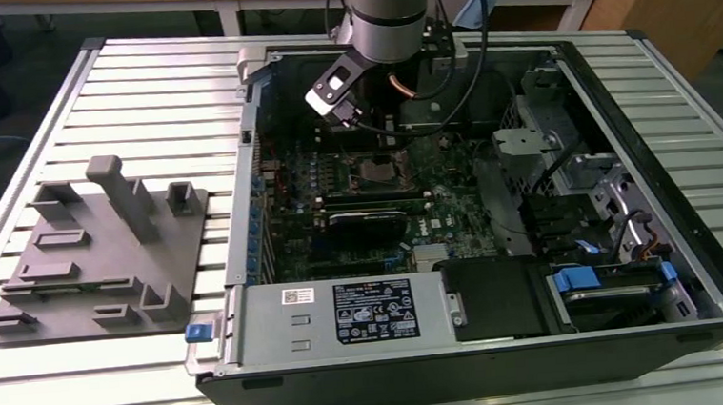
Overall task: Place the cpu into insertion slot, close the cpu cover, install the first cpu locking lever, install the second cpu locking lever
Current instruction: 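Close the cpu cover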
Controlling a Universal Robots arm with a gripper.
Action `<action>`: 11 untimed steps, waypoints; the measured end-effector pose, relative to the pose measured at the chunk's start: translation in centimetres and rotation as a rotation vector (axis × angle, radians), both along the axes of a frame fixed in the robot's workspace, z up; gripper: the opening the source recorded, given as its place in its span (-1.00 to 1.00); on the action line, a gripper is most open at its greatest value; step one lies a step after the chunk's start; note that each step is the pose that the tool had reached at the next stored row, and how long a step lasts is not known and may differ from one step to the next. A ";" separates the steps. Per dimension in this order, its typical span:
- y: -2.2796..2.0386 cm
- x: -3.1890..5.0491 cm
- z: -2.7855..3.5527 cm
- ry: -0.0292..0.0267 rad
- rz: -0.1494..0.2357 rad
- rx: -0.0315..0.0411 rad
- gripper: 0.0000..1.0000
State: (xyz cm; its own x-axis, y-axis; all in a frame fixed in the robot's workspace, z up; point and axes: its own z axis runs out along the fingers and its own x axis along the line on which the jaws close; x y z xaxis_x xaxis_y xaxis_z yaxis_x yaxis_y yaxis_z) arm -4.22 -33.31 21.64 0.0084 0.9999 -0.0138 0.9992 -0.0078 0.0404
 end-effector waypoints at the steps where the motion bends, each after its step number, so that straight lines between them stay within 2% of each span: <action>1: 0.00 0.00 0.00 0.0000 0.000 0.0000 -0.78; 11: 0.00 0.00 0.16 0.0001 0.000 -0.0001 -0.78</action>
State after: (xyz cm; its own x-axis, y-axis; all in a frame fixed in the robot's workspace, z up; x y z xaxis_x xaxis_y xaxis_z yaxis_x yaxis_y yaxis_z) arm -4.22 -33.31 21.80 0.0084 0.9999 -0.0139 0.9992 -0.0078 0.0403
